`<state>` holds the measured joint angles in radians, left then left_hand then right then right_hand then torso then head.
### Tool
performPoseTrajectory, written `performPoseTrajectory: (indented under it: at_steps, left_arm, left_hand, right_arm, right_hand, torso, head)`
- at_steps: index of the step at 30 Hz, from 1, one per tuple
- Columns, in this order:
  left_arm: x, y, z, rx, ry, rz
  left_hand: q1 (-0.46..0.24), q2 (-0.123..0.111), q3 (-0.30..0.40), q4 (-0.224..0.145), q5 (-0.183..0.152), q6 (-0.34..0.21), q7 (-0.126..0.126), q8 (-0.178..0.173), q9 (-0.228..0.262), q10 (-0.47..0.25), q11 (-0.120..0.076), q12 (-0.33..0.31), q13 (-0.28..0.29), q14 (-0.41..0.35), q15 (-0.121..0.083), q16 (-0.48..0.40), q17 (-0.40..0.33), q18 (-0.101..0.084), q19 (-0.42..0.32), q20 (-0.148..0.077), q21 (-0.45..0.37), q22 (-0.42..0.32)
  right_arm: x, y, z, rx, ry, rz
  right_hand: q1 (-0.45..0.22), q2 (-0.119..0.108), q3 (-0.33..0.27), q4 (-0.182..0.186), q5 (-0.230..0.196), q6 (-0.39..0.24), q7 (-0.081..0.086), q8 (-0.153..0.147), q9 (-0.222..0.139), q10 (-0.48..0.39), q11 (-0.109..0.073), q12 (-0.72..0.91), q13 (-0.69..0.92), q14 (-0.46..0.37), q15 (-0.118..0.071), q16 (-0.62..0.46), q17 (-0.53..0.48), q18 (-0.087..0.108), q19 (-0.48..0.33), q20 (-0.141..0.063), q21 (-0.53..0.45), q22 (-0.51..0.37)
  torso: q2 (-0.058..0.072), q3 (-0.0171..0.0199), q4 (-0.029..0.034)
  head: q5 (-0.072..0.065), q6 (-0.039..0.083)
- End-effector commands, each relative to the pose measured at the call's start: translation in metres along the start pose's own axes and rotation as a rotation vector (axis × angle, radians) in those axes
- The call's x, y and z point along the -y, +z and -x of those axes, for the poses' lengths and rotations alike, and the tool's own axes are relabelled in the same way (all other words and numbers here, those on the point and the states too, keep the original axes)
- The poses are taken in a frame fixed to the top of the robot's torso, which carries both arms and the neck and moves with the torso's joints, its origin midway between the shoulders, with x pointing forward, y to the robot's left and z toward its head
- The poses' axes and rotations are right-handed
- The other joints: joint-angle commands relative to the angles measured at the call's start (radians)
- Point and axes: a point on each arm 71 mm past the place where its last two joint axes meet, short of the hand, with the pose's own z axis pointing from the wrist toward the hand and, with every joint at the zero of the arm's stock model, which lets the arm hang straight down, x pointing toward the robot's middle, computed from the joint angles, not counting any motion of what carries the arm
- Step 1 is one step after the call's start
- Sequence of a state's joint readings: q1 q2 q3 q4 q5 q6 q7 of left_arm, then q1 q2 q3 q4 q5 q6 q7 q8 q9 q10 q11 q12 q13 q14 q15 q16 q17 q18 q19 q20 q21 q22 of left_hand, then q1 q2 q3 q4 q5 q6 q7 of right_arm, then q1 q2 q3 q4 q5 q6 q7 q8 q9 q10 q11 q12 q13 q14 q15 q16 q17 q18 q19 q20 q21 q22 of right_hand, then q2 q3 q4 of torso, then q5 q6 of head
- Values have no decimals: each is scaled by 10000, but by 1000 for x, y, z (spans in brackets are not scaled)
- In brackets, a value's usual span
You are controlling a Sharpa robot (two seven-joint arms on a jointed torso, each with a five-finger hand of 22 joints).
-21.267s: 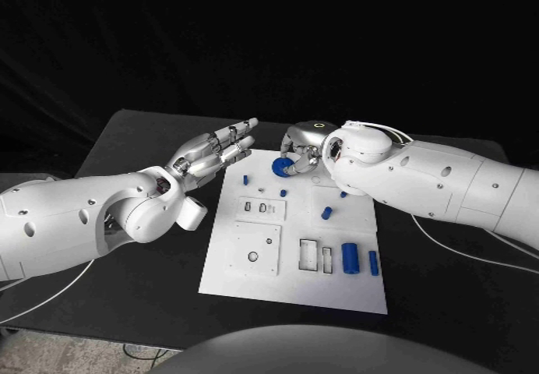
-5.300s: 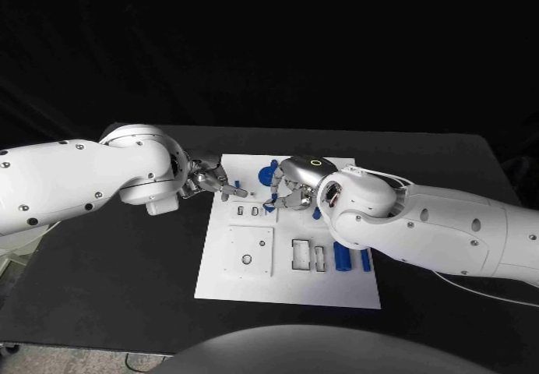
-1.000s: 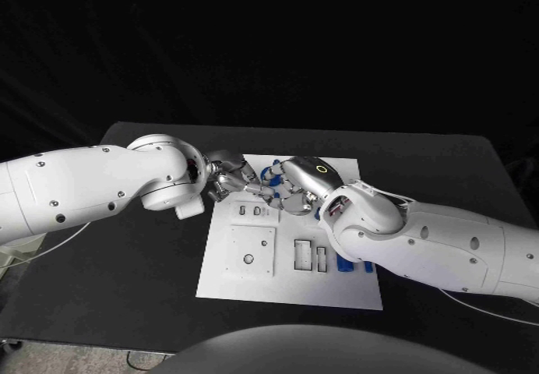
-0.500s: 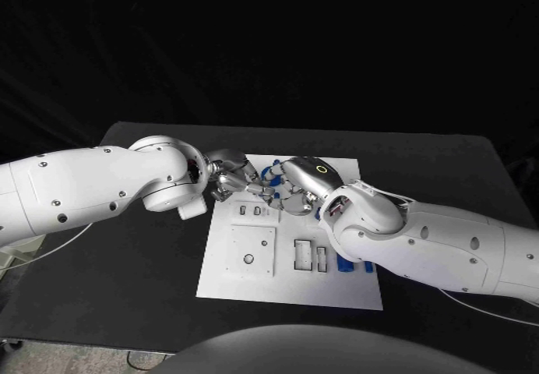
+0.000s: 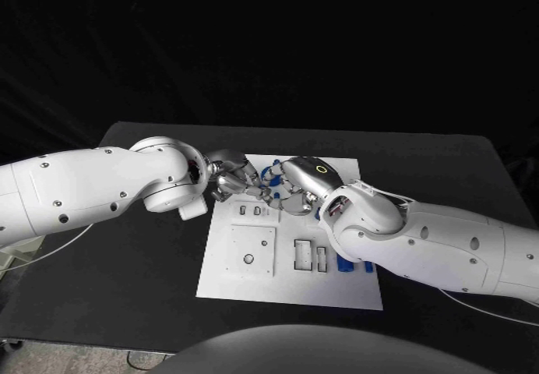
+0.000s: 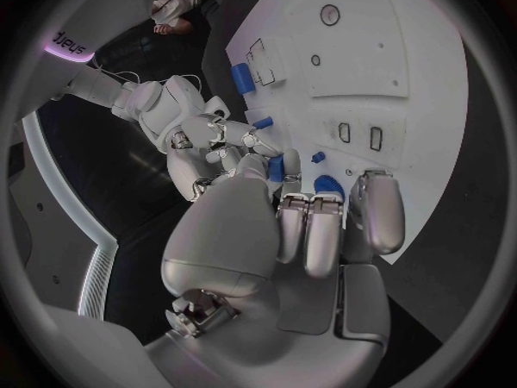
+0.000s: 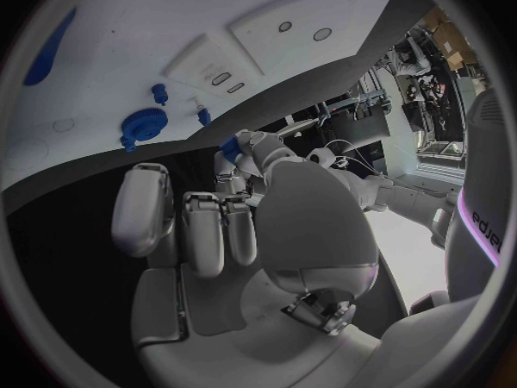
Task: Assemble the parts on the task board
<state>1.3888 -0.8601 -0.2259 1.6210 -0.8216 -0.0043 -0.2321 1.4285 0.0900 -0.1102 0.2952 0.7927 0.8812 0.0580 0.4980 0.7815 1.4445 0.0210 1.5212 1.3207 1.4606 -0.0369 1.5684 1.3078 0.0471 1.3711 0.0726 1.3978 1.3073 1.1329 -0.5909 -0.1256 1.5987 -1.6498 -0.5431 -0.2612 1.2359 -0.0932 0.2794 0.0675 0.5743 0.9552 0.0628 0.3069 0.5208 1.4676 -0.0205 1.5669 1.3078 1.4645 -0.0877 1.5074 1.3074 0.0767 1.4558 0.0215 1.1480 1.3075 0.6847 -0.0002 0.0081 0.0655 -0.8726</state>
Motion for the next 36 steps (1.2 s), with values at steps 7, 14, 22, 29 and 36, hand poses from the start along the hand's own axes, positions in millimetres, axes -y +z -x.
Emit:
performPoseTrajectory:
  at_steps: [7,14,22,29,36]
  left_arm:
    - [4,1,-2,-148,-75,-327]
    - [3,1,-2,-146,-80,-298]
    - [0,2,-3,-220,-83,12]
    - [-9,-1,-1,129,401,1155]
    - [-20,-7,1,481,918,2316]
  left_hand:
    - [116,151,1447,-48,106,-370,-53,957,1371,770,-330,-28,2167,1102,-138,24,2630,151,10,-124,-111,1135]
    - [-267,46,2407,-52,-92,-411,-3,922,1409,739,-290,-57,2150,1102,-109,24,2630,156,-13,-98,-166,1159]
    - [-770,-118,3204,-56,-57,-145,-4,707,1229,718,-281,-76,2139,1102,-100,24,2630,159,-18,-80,-208,1198]
    - [-1032,-439,4240,-267,-373,131,-26,306,954,795,-317,-6,2179,1102,-158,24,2630,129,122,-116,-127,1322]
    - [-1324,-711,4970,-537,-627,322,-26,-16,759,878,-339,68,2222,1102,-183,24,2630,108,241,-148,-75,1405]
  right_arm:
    - [0,0,-2,-215,-223,41]
    - [0,0,-3,-374,-340,51]
    - [1,0,-4,-521,-814,73]
    - [4,-5,-2,-555,-1262,61]
    - [10,-19,5,-631,-1443,-117]
  right_hand:
    - [108,75,82,-22,-2,75,-4,33,87,1032,52,39,2630,906,88,33,1837,26,-9,74,16,1585]
    - [106,43,107,-59,-119,30,32,-38,56,1032,79,39,2630,896,104,8,1801,34,-29,87,-27,1573]
    - [-16,-60,221,-70,-1075,-981,223,-908,-484,1032,68,39,2630,877,93,-39,1731,89,-146,111,-320,1497]
    - [-69,-236,128,-83,-2106,-1802,202,-1605,-1150,1012,54,13,2605,856,97,-101,1639,124,-219,110,-528,1448]
    - [-138,-257,-45,1,-2616,-1876,233,-1691,-1395,977,76,-31,2562,843,111,-144,1577,139,-244,118,-638,1424]
  torso:
    - [-3,-2,7]
    - [-6,-3,4]
    - [-6,0,0]
    - [4,6,-3]
    - [-4,11,-5]
  head:
    - [21,0]
    - [28,0]
    - [44,0]
    - [84,0]
    - [200,0]
